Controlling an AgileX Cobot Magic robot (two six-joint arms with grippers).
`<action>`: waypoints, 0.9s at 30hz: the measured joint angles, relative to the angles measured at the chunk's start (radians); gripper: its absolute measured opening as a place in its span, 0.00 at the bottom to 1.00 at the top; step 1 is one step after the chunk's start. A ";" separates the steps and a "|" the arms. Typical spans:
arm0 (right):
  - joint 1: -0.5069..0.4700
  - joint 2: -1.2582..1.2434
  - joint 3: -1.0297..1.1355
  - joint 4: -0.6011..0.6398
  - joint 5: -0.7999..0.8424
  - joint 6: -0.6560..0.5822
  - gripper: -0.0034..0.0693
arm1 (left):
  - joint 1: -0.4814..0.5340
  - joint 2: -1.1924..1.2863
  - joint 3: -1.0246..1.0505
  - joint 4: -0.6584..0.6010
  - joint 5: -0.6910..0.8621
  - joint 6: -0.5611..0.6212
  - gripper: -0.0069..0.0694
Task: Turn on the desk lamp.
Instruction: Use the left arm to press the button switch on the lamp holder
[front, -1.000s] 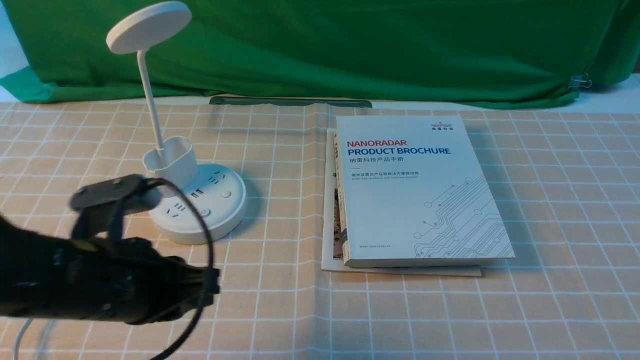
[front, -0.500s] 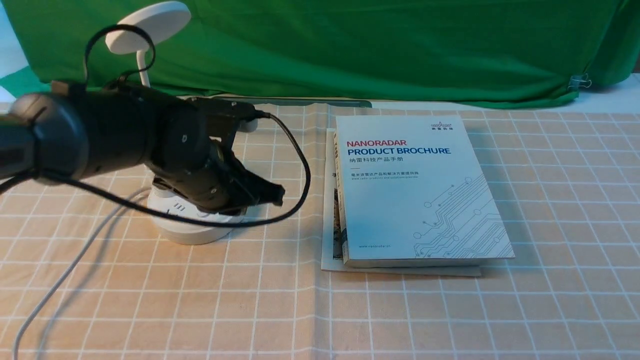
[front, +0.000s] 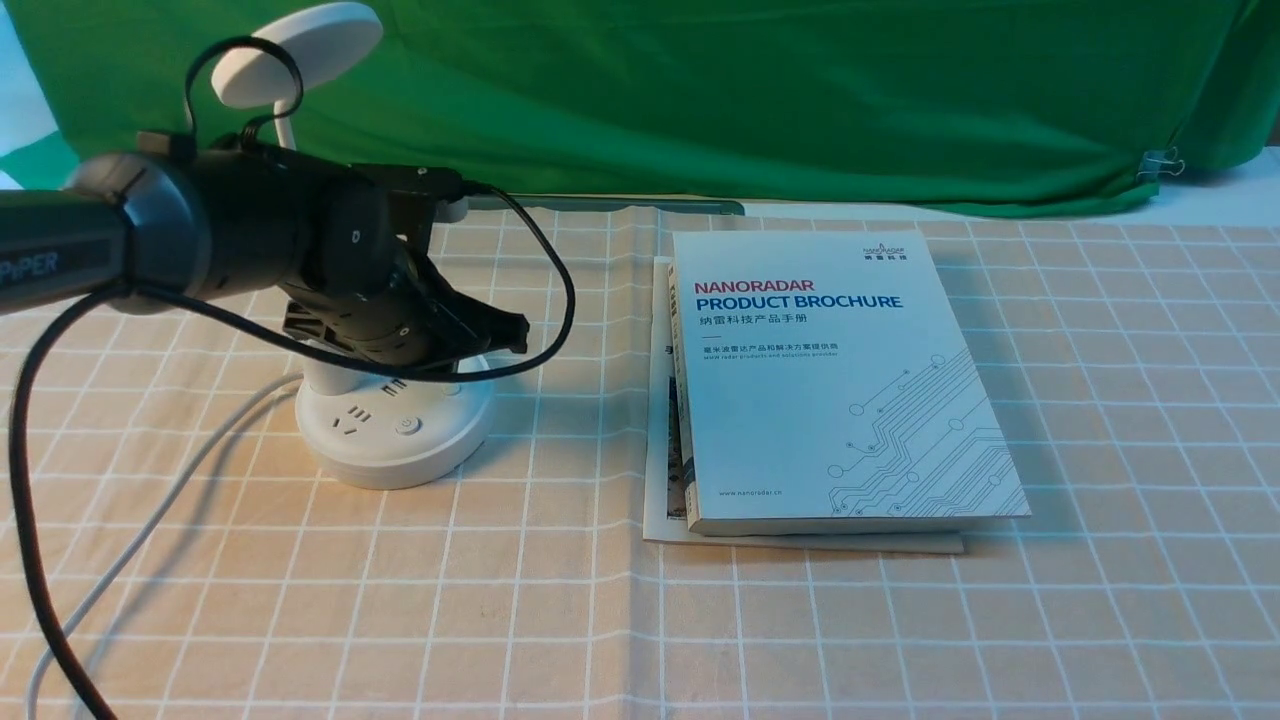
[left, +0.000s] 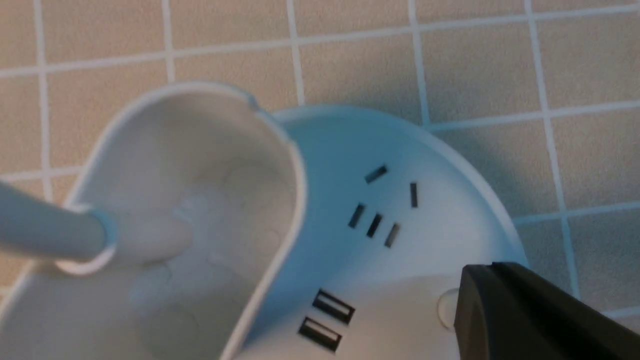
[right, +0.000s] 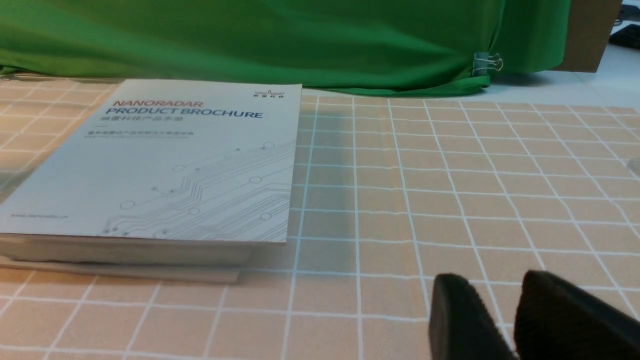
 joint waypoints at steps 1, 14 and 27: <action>0.000 0.000 0.000 0.000 0.000 0.000 0.38 | 0.000 0.001 0.000 0.000 -0.010 0.000 0.09; 0.000 0.000 0.000 0.000 0.000 0.000 0.38 | 0.000 0.033 0.000 0.006 -0.011 0.000 0.09; 0.000 0.000 0.000 0.000 0.000 0.000 0.38 | 0.000 0.037 -0.002 0.004 0.003 0.000 0.09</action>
